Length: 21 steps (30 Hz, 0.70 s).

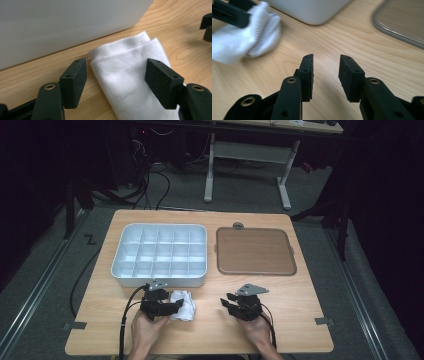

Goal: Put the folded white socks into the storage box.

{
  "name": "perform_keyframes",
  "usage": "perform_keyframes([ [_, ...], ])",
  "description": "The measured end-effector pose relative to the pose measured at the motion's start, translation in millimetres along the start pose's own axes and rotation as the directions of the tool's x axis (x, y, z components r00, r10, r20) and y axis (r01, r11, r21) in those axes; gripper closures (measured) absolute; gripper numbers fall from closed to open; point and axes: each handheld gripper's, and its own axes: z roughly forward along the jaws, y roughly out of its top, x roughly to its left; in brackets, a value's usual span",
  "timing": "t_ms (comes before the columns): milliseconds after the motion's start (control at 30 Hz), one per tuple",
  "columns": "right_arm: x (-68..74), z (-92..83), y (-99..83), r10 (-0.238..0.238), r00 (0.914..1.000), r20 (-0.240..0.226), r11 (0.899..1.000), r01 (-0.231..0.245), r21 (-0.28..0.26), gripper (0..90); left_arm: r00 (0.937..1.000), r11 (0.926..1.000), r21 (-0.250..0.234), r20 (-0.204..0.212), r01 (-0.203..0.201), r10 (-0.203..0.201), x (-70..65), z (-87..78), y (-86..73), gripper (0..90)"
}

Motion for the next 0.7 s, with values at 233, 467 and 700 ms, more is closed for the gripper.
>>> perform_keyframes([
  [233, -32.6, -20.5, -16.9, 0.064, 0.9939, 0.09, 0.998, -0.064, -0.005, 63.3, 0.9997, 1.0, 0.009, -0.024, 0.0, 0.001, 1.8, 4.0, -2.7, 34.4],
  [467, -62.8, -38.8, -34.8, 0.122, 0.9749, 0.186, 0.992, -0.121, -0.021, 60.1, 0.9995, 0.9999, 0.013, -0.032, 0.007, -0.007, 1.4, 5.6, -4.0, 35.9],
  [700, -82.9, -48.1, -47.7, 0.156, 0.9518, 0.264, 0.988, -0.154, -0.028, 57.4, 0.998, 0.9979, 0.005, 0.001, 0.064, -0.064, 4.8, 2.9, -6.6, 44.3],
])
